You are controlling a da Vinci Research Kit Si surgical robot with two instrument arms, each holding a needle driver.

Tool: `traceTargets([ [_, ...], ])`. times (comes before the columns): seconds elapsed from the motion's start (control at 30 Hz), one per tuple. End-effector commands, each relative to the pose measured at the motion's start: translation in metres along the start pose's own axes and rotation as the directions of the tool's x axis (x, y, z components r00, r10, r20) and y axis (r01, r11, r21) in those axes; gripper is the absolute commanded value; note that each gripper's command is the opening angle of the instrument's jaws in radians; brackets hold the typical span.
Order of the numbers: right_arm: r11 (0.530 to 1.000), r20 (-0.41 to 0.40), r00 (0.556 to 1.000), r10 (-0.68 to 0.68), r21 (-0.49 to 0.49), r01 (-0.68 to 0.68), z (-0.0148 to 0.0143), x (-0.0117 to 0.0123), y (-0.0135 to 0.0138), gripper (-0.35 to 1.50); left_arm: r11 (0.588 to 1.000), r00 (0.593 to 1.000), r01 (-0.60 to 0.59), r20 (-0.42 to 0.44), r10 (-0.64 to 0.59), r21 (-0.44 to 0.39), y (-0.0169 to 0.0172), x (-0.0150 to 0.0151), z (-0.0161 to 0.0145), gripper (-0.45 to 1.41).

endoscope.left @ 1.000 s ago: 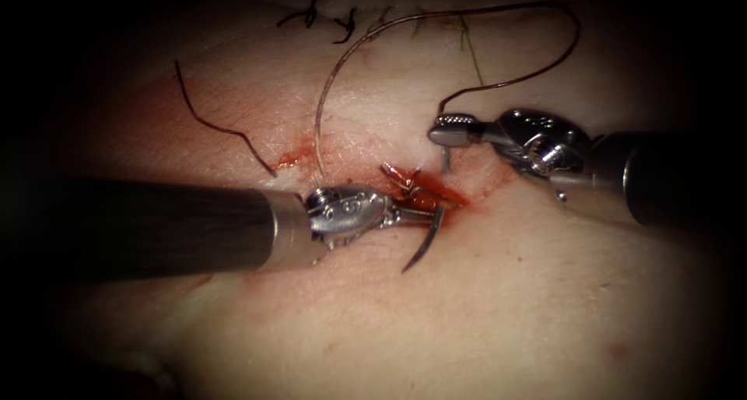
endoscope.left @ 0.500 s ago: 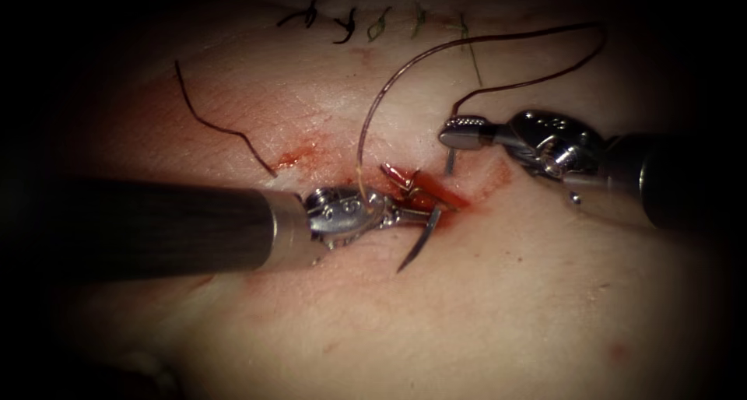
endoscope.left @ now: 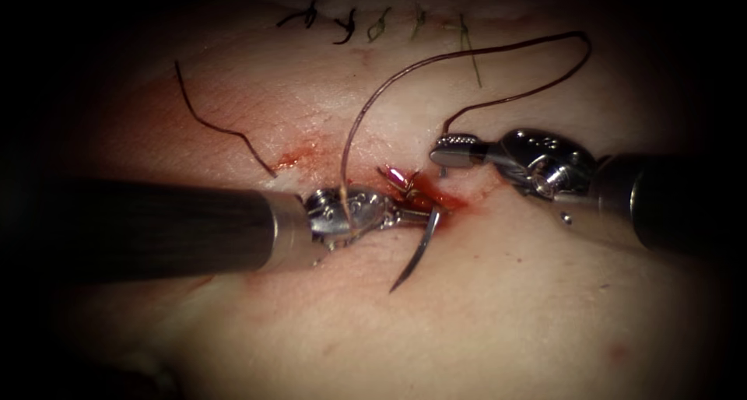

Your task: Wound Closure

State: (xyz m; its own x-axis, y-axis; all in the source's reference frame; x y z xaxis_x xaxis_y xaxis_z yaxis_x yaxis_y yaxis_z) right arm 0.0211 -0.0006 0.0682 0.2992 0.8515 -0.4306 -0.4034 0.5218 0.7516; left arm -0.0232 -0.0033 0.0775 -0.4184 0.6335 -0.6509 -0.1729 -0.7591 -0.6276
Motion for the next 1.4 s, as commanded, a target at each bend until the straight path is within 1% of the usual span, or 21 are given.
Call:
traceTargets([
  [0.03, 0.997, -0.044, 0.999, 0.007, -0.071, -0.01, 0.0005, 0.0001, 0.0006, 1.27, 1.0, 1.0, -0.025, 0.001, 0.025, -0.009, 0.0005, -0.0006, 0.0006, 0.03],
  [0.07, 0.996, -0.049, 0.999, 0.011, -0.087, -0.015, 0.0002, 0.0002, 0.0007, 1.37, 0.999, 0.999, -0.044, 0.002, 0.044, -0.01, 0.0006, -0.0007, 0.0006, 0.05],
  [0.1, 0.994, -0.054, 0.998, 0.024, -0.101, -0.029, -0.0006, 0.0005, 0.001, 1.43, 0.996, 0.996, -0.085, 0.006, 0.085, -0.012, 0.0008, -0.0007, 0.0005, 0.12],
  [0.17, 0.994, -0.054, 0.998, 0.032, -0.101, -0.038, -0.0021, 0.0008, 0.0012, 1.45, 0.991, 0.992, -0.129, -0.008, 0.129, -0.022, 0.0011, -0.0009, 0.0003, 0.22],
  [0.23, 0.993, -0.063, 0.997, 0.04, -0.105, -0.046, -0.0047, 0.001, 0.0016, 1.45, 0.976, 0.975, -0.215, -0.059, 0.212, -0.035, 0.0021, -0.0014, -0.0004, 0.27],
  [0.27, 0.993, -0.064, 0.997, 0.043, -0.11, -0.05, -0.0064, 0.001, 0.0019, 1.42, 0.963, 0.961, -0.266, -0.092, 0.262, -0.037, 0.0029, -0.0018, -0.0011, 0.32],
  [0.3, 0.993, -0.064, 0.997, 0.043, -0.11, -0.05, -0.0064, 0.001, 0.0019, 1.42, 0.963, 0.961, -0.266, -0.092, 0.262, -0.037, 0.0029, -0.0018, -0.0011, 0.32],
  [0.37, 0.99, -0.067, 0.997, 0.05, -0.125, -0.058, -0.0078, 0.0004, 0.0022, 1.42, 0.944, 0.936, -0.33, -0.134, 0.324, -0.025, 0.0037, -0.0019, -0.0019, 0.5],
  [0.43, 0.991, -0.065, 0.997, 0.05, -0.123, -0.058, -0.0087, -0.0007, 0.0026, 1.4, 0.917, 0.9, -0.398, -0.188, 0.393, 0.01, 0.0044, -0.0018, -0.0025, 0.84],
  [0.47, 0.991, -0.064, 0.997, 0.048, -0.122, -0.055, -0.0087, -0.001, 0.0027, 1.38, 0.91, 0.89, -0.414, -0.202, 0.408, 0.017, 0.0045, -0.0017, -0.0026, 0.91],
  [0.5, 0.993, -0.063, 0.997, 0.037, -0.113, -0.044, -0.0085, -0.002, 0.0028, 1.37, 0.88, 0.852, -0.473, -0.232, 0.469, 0.042, 0.0053, -0.0016, -0.0026, 0.96],
  [0.63, 0.995, -0.058, 0.998, 0.022, -0.098, -0.028, -0.0078, -0.0028, 0.0028, 1.33, 0.837, 0.788, -0.538, -0.291, 0.542, 0.101, 0.0061, -0.0008, -0.0027, 0.96],
  [0.67, 0.995, -0.059, 0.998, 0.019, -0.096, -0.025, -0.0075, -0.0031, 0.0028, 1.32, 0.815, 0.758, -0.563, -0.306, 0.576, 0.137, 0.0063, -0.0002, -0.0029, 0.96],
  [0.7, 0.995, -0.059, 0.998, 0.019, -0.096, -0.025, -0.0075, -0.0031, 0.0028, 1.32, 0.815, 0.758, -0.563, -0.306, 0.576, 0.137, 0.0063, -0.0002, -0.0029, 0.96],
  [0.83, 0.995, -0.06, 0.998, 0.021, -0.093, -0.026, -0.0067, -0.0041, 0.0027, 1.32, 0.76, 0.7, -0.612, -0.297, 0.65, 0.219, 0.0063, 0.0016, -0.0039, 0.94],
  [0.9, 0.995, -0.062, 0.998, 0.018, -0.094, -0.023, -0.0065, -0.0044, 0.0027, 1.32, 0.739, 0.682, -0.628, -0.285, 0.674, 0.244, 0.006, 0.002, -0.0041, 0.91],
  [1.07, 0.995, -0.064, 0.998, 0.022, -0.092, -0.028, -0.0057, -0.0052, 0.0026, 1.32, 0.738, 0.684, -0.625, -0.276, 0.675, 0.256, 0.0047, 0.0023, -0.0031, 0.89],
  [1.1, 0.995, -0.064, 0.998, 0.027, -0.092, -0.033, -0.0056, -0.0053, 0.0025, 1.32, 0.733, 0.679, -0.633, -0.275, 0.681, 0.249, 0.0043, 0.0019, -0.0023, 0.87],
  [1.23, 0.995, -0.065, 0.998, 0.027, -0.093, -0.033, -0.0055, -0.0055, 0.0023, 1.32, 0.722, 0.67, -0.65, -0.268, 0.692, 0.237, 0.0042, 0.0006, -0.0008, 0.81],
  [1.37, 0.995, -0.065, 0.998, 0.027, -0.093, -0.033, -0.0055, -0.0055, 0.0023, 1.32, 0.72, 0.668, -0.654, -0.271, 0.694, 0.233, 0.0043, 0.0005, -0.0004, 0.77],
  [1.4, 0.995, -0.065, 0.998, 0.026, -0.093, -0.032, -0.0055, -0.0055, 0.0023, 1.32, 0.721, 0.668, -0.653, -0.274, 0.692, 0.229, 0.0043, 0.0007, -0.0005, 0.72],
])
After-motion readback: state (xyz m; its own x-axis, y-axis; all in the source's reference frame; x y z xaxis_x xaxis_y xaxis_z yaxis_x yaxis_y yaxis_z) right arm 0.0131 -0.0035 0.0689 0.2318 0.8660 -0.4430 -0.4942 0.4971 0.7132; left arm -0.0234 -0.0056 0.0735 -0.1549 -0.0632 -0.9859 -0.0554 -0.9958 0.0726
